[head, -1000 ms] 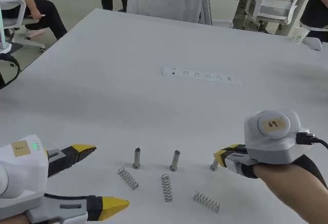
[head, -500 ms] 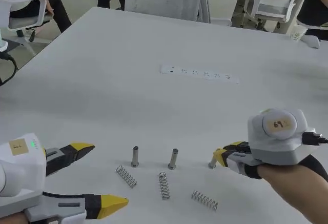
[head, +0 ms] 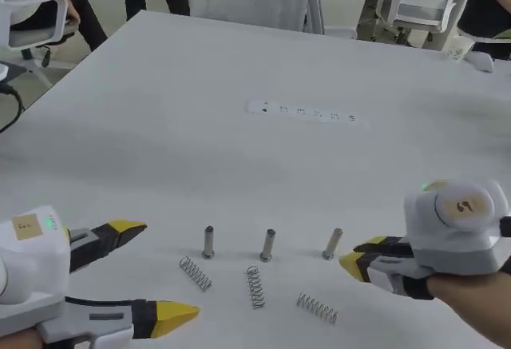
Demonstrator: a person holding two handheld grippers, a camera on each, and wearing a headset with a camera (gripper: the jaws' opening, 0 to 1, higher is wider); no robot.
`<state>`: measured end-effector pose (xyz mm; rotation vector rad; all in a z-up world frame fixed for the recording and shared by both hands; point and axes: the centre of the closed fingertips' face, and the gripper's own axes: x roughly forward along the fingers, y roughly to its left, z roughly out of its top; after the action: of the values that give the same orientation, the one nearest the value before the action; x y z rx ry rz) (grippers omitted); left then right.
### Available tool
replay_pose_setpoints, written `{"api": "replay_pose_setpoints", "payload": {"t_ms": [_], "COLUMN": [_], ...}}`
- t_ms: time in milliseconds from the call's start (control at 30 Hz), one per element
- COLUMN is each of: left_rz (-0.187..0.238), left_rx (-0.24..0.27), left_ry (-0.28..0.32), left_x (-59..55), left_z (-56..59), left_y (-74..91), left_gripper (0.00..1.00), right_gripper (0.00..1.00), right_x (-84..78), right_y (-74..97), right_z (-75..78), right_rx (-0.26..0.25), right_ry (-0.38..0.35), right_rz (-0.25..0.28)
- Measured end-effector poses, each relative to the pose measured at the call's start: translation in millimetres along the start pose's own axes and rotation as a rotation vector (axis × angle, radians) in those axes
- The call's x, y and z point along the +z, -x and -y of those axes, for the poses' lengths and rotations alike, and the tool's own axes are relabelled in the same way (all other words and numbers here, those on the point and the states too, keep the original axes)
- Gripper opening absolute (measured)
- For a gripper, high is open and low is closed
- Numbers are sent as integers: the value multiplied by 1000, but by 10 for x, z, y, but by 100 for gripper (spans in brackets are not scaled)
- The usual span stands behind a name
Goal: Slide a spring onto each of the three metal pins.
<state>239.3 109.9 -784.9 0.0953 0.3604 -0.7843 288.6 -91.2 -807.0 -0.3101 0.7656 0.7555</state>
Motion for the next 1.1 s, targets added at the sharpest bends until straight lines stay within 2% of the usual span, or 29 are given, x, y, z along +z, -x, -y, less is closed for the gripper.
{"api": "replay_pose_setpoints", "payload": {"t_ms": [133, 300, 400, 633, 767, 1100], "left_rz": [0, -1, 2, 0, -1, 4], "left_rx": [-2, -4, -1, 4, 5, 6], "left_ry": [-2, -4, -4, -2, 0, 5], "left_x": [8, 16, 24, 11, 3, -5], "left_z": [6, 17, 7, -1, 3, -12], "left_y": [-1, 1, 12, 36, 38, 27], "left_gripper": [78, 78, 78, 78, 78, 78], "right_gripper": [14, 14, 14, 13, 13, 12], "right_x": [-50, -113, -143, -223, -260, -310], "right_y": [-42, -146, -200, -320, -376, -448], "right_z": [-173, -405, -486, -566, -582, -610], "right_rx": [64, 137, 164, 198, 200, 212], "right_ry": [27, 109, 148, 203, 240, 277], "right_rz": [-25, -76, -105, -172, -199, -260]}}
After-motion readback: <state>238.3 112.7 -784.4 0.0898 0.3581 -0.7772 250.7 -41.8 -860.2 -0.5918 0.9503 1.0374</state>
